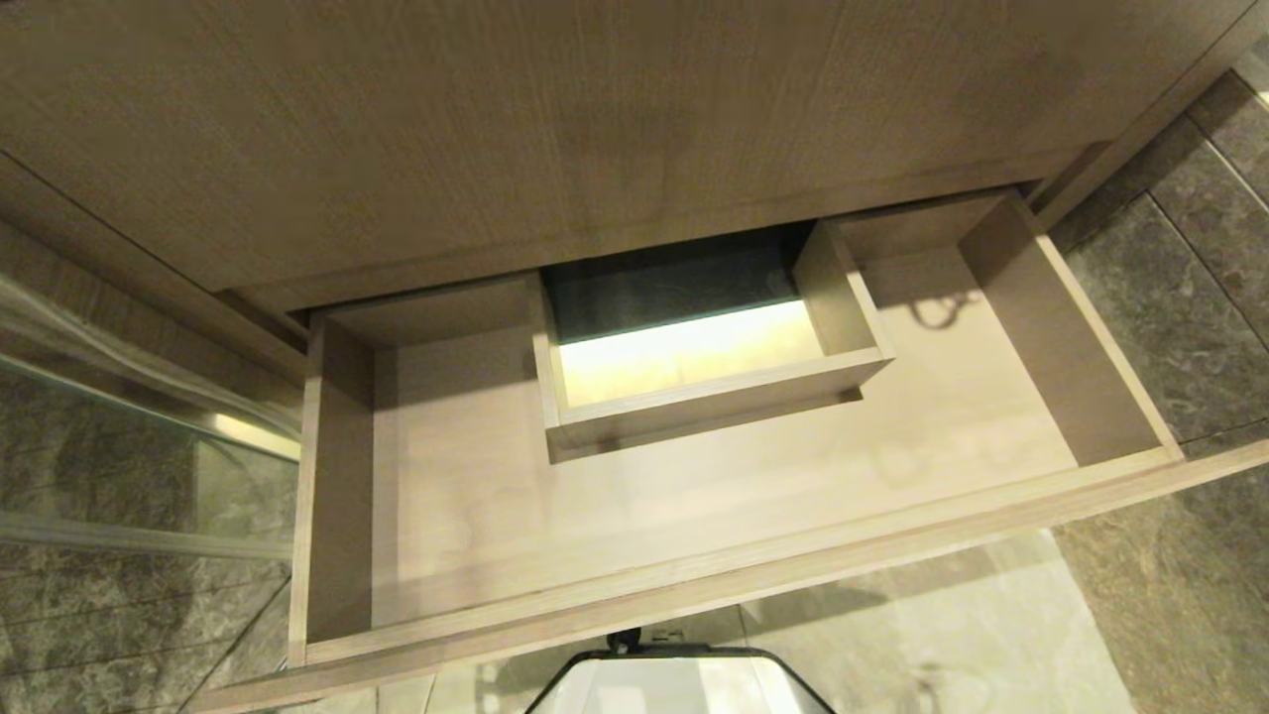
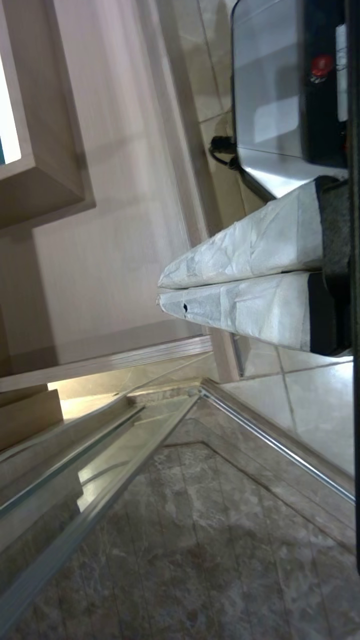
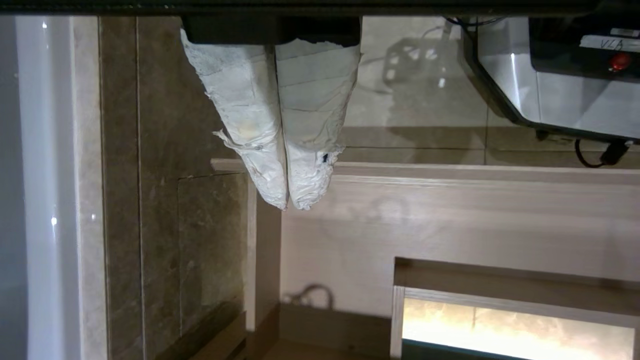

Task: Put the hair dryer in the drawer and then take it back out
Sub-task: Close the drawer

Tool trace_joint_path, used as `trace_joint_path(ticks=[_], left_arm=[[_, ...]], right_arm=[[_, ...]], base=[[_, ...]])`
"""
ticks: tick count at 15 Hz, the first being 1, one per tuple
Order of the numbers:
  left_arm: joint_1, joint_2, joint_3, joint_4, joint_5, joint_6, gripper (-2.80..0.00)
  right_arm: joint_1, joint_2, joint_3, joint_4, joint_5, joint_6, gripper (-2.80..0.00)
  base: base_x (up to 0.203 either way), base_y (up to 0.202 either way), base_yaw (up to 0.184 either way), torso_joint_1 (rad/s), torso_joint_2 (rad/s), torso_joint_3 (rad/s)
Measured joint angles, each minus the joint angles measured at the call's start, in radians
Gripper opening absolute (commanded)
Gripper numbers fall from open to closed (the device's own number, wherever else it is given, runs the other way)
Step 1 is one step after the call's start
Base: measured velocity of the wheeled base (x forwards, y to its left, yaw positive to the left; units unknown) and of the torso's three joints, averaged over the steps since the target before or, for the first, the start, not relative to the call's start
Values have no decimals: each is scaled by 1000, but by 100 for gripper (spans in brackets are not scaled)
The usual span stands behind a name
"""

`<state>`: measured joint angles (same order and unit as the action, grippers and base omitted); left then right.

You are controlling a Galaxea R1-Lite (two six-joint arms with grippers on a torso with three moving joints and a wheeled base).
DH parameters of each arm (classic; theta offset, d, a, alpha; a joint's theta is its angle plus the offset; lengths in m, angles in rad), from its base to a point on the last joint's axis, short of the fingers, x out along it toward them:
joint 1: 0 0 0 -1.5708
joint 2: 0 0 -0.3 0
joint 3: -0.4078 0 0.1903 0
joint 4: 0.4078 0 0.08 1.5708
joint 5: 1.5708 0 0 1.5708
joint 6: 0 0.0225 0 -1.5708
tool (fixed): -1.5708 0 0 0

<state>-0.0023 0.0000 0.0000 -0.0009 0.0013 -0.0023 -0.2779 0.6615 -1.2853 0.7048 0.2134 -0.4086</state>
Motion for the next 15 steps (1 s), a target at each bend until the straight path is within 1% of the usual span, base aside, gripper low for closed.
trace_joint_path(ticks=[7,12,15], left_arm=[[-1,0,-1,-2,0,0,-280],[0,0,0,0,0,0,-280],[-1,0,0,0,0,0,-280]], right_arm=[[0,-8,7,-1,0,0,-280],[0,-10,9,1,0,6,-280],[2,-9,7,8,0,40,-280]], base=[[0,0,0,-67,342,285],[0,0,0,-19,274,178],[0,0,0,3,73,68]])
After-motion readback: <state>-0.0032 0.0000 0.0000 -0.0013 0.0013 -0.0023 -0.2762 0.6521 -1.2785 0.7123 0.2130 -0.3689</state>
